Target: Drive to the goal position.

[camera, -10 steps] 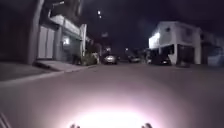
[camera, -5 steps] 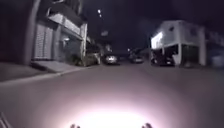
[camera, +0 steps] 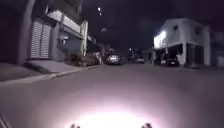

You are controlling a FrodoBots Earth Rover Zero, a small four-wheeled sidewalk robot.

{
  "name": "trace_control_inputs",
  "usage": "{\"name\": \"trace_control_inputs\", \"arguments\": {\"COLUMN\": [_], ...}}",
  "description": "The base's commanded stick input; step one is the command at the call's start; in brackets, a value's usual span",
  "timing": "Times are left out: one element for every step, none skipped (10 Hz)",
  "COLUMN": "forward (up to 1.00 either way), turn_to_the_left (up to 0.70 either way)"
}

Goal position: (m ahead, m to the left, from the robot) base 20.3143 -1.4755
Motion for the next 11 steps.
{"name": "trace_control_inputs", "arguments": {"forward": [1.00, 1.00, 1.00, 1.00, 1.00, 1.00, 1.00, 1.00, 1.00, 1.00, 1.00], "turn_to_the_left": [0.00, 0.00, 0.00, 0.00, 0.00, 0.00, 0.00, 0.00, 0.00, -0.33, -0.40]}}
